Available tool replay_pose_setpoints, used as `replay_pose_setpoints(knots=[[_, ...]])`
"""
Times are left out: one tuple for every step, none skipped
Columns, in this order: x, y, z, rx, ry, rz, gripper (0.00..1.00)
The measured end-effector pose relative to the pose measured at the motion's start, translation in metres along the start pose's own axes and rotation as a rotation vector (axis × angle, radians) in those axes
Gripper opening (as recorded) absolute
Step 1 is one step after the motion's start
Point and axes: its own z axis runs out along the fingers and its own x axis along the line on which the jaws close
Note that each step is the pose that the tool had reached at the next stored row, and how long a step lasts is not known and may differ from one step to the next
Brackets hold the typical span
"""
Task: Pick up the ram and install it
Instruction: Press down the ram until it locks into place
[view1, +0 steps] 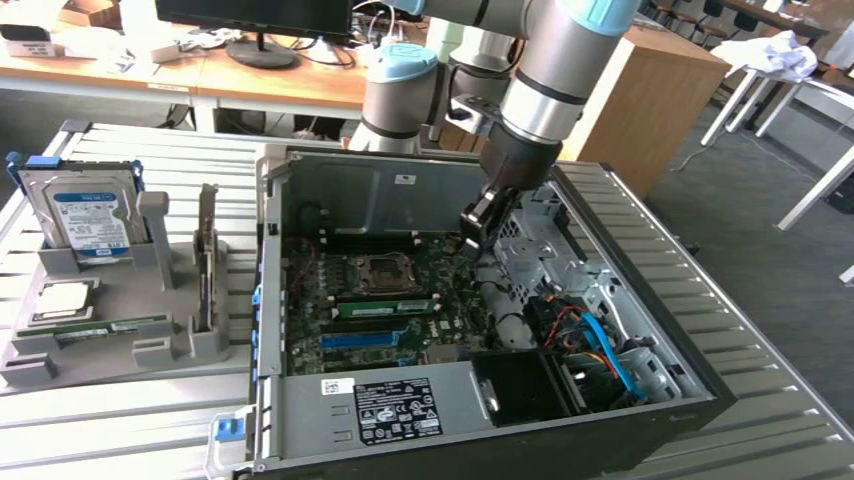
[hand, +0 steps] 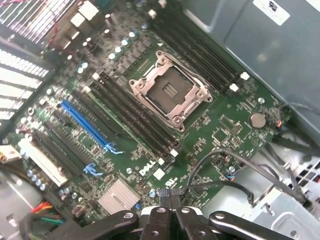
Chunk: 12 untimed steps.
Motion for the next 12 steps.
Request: replay_pose_setpoints(knots=[[0.0000, 0.0000, 0.0002, -0.0001, 0.0004, 0.015, 0.10], [-0.0001, 0.0000, 0.0003, 0.0001, 0.0010, 0.028, 0.10], [-0.0001, 0.0000, 0.0005, 0.0005, 0.0019, 0.040, 0.10], [-0.0001, 0.0000, 0.0006, 0.0010, 0.0029, 0.053, 0.10], [-0.0001, 0.0000, 0.0008, 0.0016, 0.0038, 0.066, 0.10], [-0.0001, 0.0000, 0.0009, 0.0020, 0.0046, 0.079, 0.10], [-0.0001, 0.0000, 0.0011, 0.0026, 0.0055, 0.090, 0.10], [-0.0001, 0.0000, 0.0012, 0.0031, 0.0064, 0.102, 0.10], [-0.0001, -0.0001, 0.0013, 0.0036, 0.0073, 0.114, 0.10], [-0.0001, -0.0001, 0.0015, 0.0040, 0.0080, 0.125, 0.10], [-0.0001, 0.0000, 0.0016, 0.0046, 0.0089, 0.135, 0.10], [-0.0001, -0.0001, 0.0017, 0.0052, 0.0097, 0.146, 0.10]])
